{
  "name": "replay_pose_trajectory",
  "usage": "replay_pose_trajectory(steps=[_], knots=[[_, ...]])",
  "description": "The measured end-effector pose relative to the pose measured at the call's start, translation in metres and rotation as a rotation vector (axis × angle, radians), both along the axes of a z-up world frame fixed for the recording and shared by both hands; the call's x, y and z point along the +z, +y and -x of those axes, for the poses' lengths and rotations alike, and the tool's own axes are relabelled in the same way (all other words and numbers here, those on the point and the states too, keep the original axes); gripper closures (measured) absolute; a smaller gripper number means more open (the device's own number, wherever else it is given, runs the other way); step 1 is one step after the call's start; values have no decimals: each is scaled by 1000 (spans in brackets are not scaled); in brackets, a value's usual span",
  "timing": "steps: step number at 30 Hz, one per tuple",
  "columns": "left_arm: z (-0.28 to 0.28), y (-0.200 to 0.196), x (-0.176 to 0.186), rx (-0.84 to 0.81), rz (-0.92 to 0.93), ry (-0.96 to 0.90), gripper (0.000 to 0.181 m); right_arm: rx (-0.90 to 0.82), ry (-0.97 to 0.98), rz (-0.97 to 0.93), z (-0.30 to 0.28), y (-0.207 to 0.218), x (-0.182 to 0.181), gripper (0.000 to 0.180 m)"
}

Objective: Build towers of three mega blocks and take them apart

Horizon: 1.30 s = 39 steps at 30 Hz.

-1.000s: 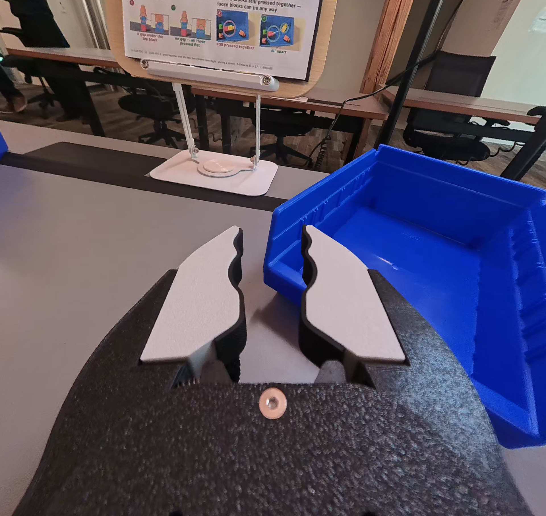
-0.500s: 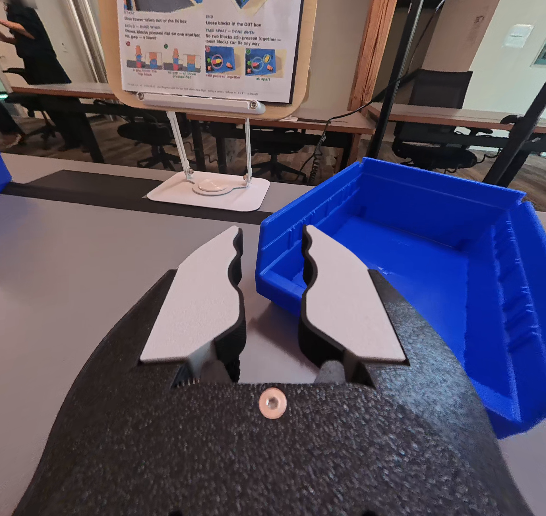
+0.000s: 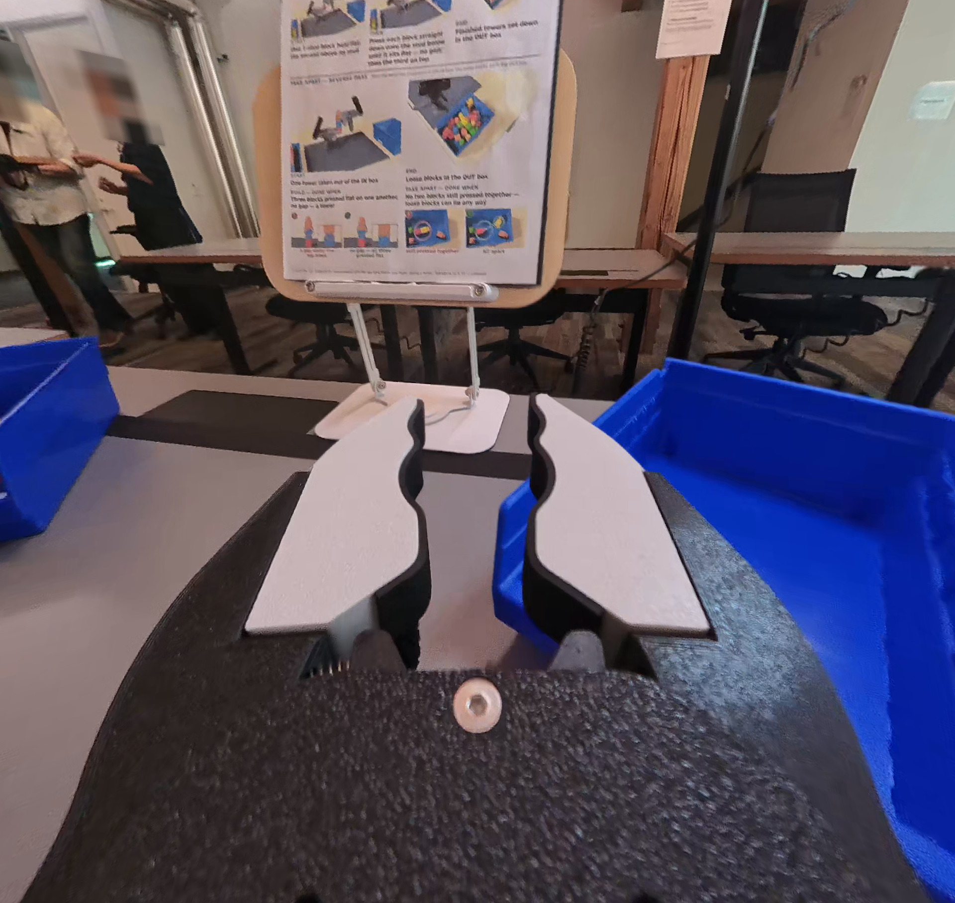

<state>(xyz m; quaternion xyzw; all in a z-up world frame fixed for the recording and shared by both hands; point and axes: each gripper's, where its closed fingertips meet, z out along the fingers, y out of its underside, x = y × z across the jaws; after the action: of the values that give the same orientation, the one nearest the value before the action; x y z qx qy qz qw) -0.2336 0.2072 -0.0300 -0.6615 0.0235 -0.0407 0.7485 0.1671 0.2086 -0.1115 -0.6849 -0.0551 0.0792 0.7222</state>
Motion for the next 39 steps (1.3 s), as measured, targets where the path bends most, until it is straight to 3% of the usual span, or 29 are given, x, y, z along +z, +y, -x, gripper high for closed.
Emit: replay_pose_trajectory(steps=[4, 9, 13, 21, 28, 32, 39], knots=[[8, 8, -34, 50, 15, -91, 181, 48, -33, -2, 14, 5, -5, 141], [30, 24, -104, 59, 242, 93, 181, 79, -79, 49, 15, 3, -35, 142], [54, 28, -109, 107, 269, 88, 181, 88, -83, 0, 20, -6, -21, 144], [86, 26, -140, 99, 556, 191, 157, 105, -82, 46, 22, -3, -38, 147], [102, 21, -120, 41, 654, 210, 157, 117, -52, 64, 20, -2, -41, 148], [112, 0, -111, 69, 741, 327, 163, 127, -41, 96, 22, 1, -50, 148], [115, -18, -155, -12, 1020, 363, 164, 159, -41, 127, 30, 1, -58, 149]])
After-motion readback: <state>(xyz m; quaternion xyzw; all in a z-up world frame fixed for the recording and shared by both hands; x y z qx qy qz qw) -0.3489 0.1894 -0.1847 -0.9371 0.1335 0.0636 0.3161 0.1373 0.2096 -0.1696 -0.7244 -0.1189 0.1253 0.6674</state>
